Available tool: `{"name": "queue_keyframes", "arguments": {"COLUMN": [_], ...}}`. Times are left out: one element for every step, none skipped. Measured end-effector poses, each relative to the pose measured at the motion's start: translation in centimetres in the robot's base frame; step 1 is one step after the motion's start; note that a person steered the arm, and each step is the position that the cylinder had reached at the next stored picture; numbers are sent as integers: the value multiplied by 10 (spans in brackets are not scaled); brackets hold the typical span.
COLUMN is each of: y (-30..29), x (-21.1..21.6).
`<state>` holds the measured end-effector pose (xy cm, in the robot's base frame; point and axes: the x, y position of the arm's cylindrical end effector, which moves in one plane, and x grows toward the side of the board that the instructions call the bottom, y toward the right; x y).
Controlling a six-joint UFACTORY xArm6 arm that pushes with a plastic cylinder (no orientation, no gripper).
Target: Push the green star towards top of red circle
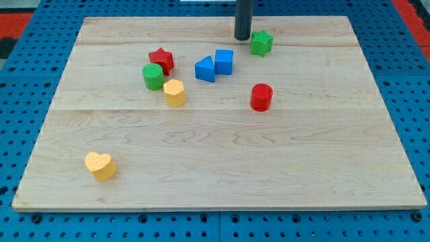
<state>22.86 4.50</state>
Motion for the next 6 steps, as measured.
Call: {"name": "queue_keyframes", "arguments": {"y": [33,61,3,-17,-2,61], "x": [-23,-1,24,39,17,12]}}
